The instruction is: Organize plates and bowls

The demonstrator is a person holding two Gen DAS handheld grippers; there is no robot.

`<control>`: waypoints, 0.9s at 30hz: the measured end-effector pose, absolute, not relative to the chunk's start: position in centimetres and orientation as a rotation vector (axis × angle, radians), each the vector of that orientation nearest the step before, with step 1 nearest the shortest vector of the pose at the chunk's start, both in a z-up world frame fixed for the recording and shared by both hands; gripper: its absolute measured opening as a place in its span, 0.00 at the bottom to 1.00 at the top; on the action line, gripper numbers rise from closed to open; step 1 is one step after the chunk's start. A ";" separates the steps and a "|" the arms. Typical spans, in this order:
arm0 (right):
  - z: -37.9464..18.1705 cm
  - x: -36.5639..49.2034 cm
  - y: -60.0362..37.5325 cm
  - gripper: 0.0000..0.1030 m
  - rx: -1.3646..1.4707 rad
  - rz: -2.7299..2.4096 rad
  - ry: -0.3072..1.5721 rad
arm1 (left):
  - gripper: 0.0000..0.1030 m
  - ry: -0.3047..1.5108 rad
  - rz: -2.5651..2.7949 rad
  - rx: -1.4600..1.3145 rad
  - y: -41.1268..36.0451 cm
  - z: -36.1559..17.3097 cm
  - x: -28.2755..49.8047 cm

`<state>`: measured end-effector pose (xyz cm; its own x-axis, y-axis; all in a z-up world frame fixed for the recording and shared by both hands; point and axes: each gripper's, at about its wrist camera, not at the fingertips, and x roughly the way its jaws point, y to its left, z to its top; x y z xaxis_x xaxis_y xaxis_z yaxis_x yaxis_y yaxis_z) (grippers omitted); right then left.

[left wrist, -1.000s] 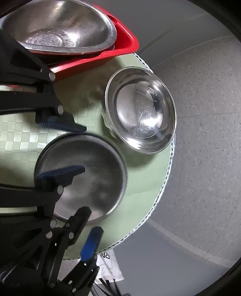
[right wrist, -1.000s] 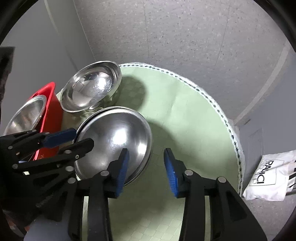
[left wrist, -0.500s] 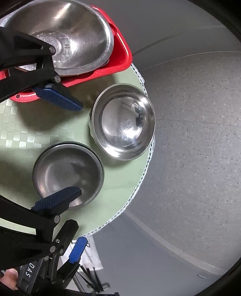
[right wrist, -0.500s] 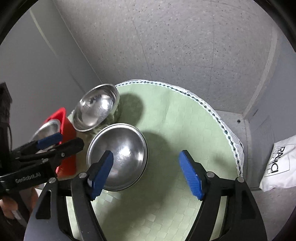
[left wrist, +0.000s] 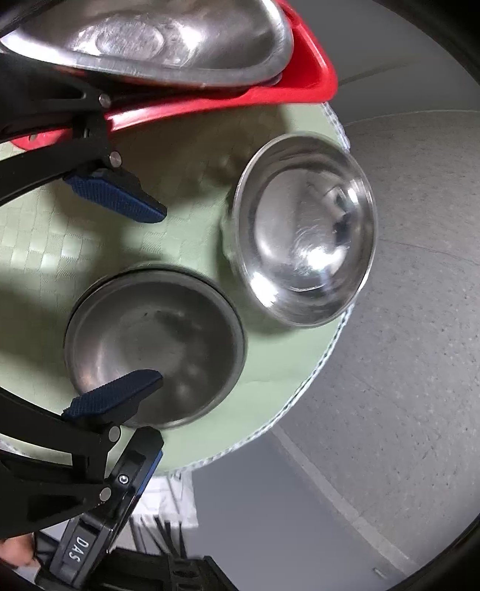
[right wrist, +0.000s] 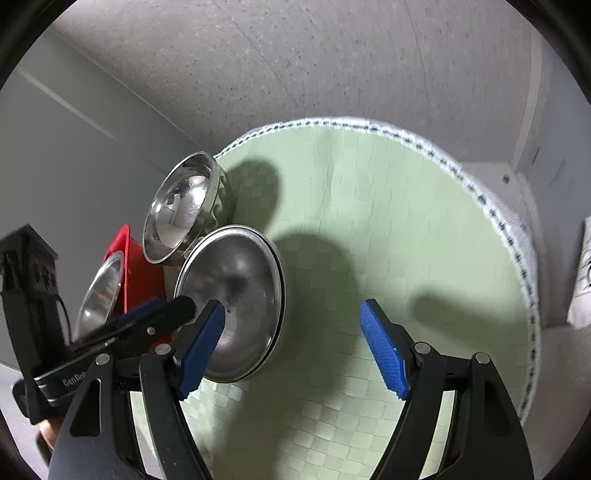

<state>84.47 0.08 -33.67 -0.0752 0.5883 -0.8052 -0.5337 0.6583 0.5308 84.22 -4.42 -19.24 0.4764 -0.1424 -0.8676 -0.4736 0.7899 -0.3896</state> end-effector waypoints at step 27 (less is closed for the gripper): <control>-35.5 84.1 0.9 0.24 0.053 1.019 1.438 | 0.19 1.141 0.240 -0.576 -5.3 -20.0 86.5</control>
